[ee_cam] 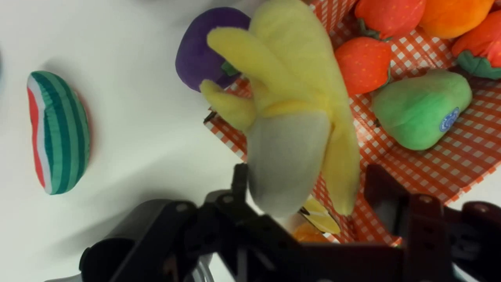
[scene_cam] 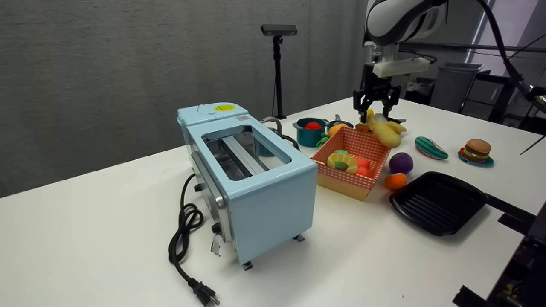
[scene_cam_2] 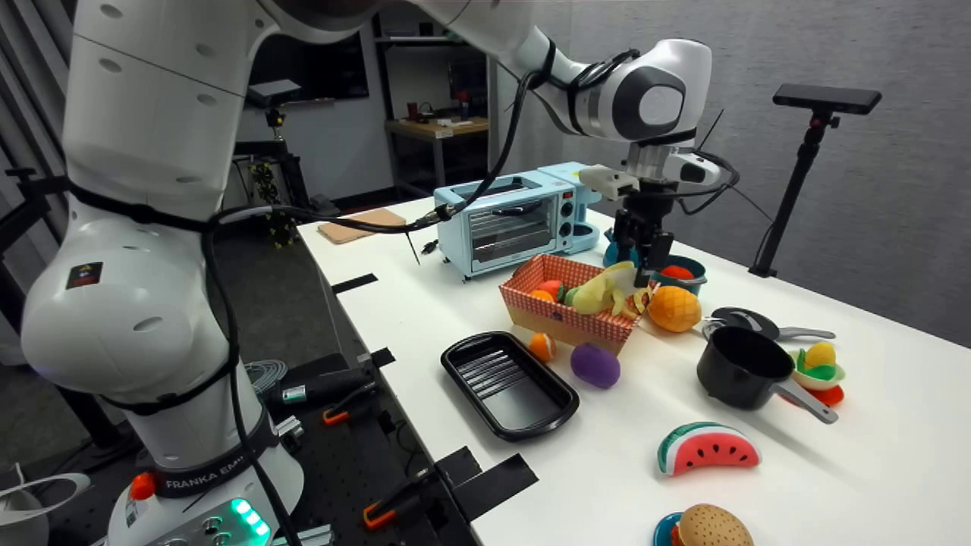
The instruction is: Put the banana plushy in the box
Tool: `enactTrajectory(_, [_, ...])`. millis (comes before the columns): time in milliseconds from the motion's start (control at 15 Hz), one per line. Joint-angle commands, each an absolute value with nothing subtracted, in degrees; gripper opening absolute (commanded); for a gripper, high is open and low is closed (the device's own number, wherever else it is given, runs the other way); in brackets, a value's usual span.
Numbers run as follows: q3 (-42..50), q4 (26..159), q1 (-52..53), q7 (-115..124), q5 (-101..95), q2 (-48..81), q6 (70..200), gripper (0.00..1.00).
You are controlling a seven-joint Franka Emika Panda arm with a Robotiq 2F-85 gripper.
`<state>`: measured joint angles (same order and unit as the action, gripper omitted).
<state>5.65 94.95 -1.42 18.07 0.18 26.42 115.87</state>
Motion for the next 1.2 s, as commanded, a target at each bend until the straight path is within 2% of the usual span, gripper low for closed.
enactTrajectory(0, [6.11,94.82,-1.0,18.81,-1.09,26.44,116.05,1.0])
enactTrajectory(1133, [5.59,94.86,-1.44,17.54,0.17,26.45,116.71,1.0])
